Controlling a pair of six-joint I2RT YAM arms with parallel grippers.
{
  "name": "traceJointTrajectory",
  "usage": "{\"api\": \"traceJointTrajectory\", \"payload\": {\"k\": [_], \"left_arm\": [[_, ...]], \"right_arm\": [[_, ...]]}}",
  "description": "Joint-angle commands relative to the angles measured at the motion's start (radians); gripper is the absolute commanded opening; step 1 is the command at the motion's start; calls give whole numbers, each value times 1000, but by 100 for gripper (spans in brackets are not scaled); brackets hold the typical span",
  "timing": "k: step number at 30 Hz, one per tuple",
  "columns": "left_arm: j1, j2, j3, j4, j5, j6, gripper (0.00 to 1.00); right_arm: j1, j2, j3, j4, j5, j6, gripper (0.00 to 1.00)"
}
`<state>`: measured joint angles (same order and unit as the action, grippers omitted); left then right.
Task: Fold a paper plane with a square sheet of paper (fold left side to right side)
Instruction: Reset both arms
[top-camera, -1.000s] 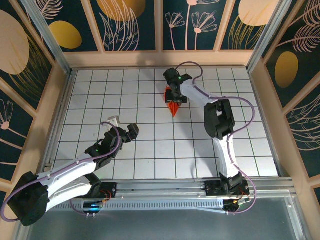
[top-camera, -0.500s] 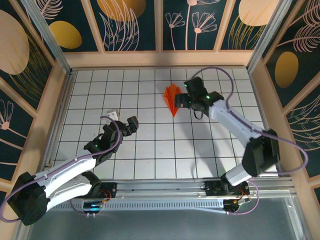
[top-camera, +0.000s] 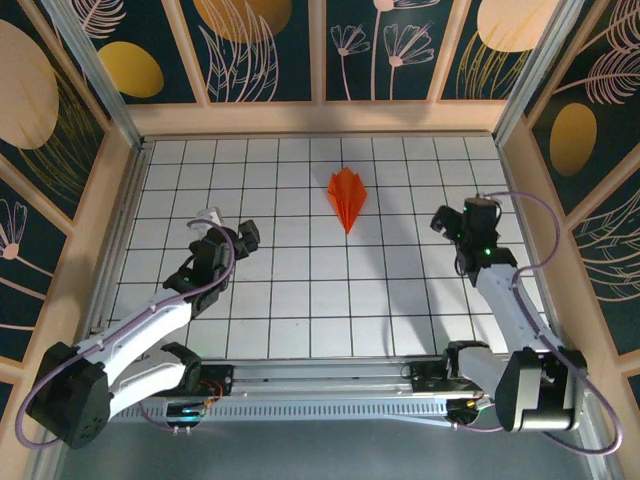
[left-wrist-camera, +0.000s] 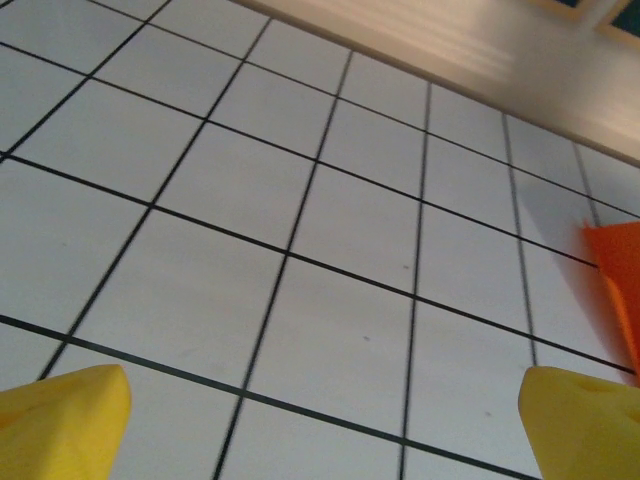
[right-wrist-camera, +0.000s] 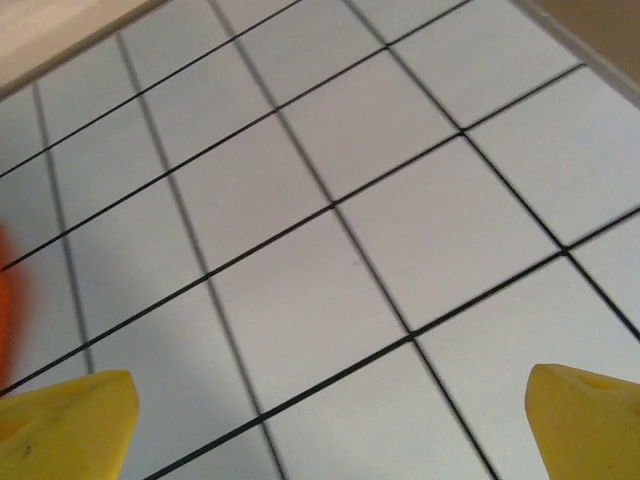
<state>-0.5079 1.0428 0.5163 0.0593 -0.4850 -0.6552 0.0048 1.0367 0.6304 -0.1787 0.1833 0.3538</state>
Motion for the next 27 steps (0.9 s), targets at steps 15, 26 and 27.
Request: {"api": "traceJointTrajectory", "payload": {"k": [15,26,27], "left_arm": [[223,-4,-38,116,33,35,99],[261,63,-55,162,-6,52,99],[264,70,-55,169,-10,60,99]], "right_arm": [[-24,187,-473,1175,-39,-202,99],[4,432,-479,1547,-76,-347,99],[3,471,-489,1601,-84,-349,99]]}}
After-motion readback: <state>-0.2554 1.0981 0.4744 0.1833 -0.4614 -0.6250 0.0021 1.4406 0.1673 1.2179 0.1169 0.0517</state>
